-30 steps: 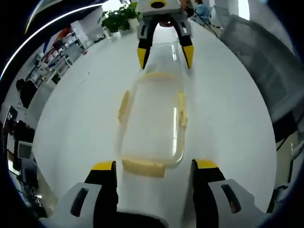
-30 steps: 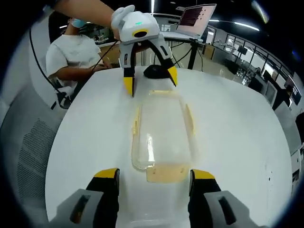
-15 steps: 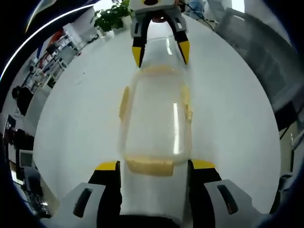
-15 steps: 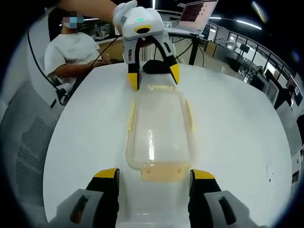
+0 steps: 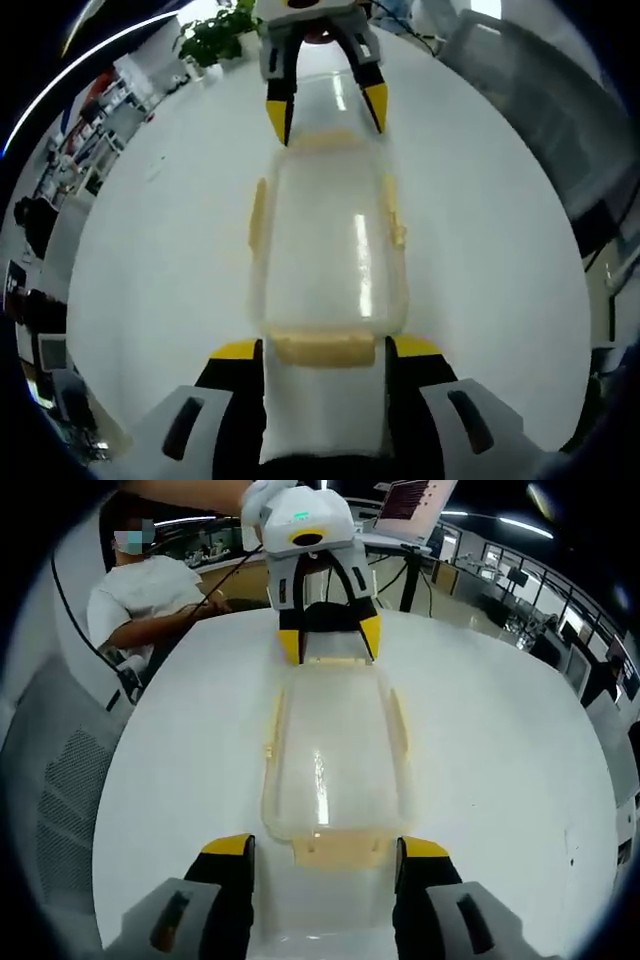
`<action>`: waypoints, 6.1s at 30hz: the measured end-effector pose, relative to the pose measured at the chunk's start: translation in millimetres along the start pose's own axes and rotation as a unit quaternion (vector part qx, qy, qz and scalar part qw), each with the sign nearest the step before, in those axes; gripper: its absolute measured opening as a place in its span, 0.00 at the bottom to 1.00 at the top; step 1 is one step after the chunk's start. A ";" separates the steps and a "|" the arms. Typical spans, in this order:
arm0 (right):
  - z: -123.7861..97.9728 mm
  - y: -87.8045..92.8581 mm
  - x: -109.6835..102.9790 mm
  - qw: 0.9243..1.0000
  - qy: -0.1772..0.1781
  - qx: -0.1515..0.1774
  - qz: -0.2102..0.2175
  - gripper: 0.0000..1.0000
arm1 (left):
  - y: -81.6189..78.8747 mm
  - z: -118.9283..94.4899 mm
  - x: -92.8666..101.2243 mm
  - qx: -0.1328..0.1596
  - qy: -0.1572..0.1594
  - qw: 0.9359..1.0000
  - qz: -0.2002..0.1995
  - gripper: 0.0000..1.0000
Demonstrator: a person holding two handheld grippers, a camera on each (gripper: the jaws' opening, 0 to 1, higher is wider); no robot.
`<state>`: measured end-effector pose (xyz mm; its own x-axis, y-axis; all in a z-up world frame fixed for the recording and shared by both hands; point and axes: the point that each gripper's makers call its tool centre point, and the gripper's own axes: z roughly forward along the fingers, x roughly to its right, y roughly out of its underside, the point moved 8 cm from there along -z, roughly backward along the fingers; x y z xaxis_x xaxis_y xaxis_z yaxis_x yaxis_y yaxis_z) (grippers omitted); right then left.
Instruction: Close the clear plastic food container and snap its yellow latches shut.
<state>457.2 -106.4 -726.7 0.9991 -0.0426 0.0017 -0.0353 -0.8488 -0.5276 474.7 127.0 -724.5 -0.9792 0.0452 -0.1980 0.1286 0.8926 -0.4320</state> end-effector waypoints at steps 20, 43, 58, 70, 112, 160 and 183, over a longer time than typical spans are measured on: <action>5.7 2.6 1.7 0.999 0.007 -0.050 -0.015 0.37 | 0.0 1.8 2.9 0.007 0.015 1.000 0.000 0.37; 7.5 0.7 6.3 0.997 -0.011 -0.073 -0.012 0.37 | 3.4 8.1 -7.7 0.013 0.089 0.996 -0.024 0.39; 9.6 -3.0 7.1 0.996 -0.011 -0.093 -0.011 0.38 | -2.9 8.7 -6.5 -0.024 0.084 0.996 -0.034 0.39; 8.1 -1.9 6.5 0.996 -0.007 -0.090 -0.001 0.35 | -5.7 8.7 -5.4 -0.038 0.081 0.995 -0.037 0.38; -46.1 -20.0 -4.4 0.997 0.034 -0.069 -0.013 0.36 | -38.1 -32.5 -9.1 -0.050 0.042 0.997 -0.030 0.37; -125.1 40.1 -8.0 0.996 0.046 -0.075 -0.029 0.35 | -136.8 -28.2 -8.6 -0.030 0.018 0.999 -0.027 0.36; -144.0 80.3 -0.1 0.995 0.041 -0.084 -0.040 0.35 | -174.2 -5.2 -6.4 -0.025 0.010 0.999 -0.041 0.36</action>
<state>450.8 -250.5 -646.7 0.9938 -0.0091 0.1107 0.0332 -0.9270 -0.3737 457.8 -26.5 -643.4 -0.9890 -0.0207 -0.1468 0.0403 0.9152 -0.4009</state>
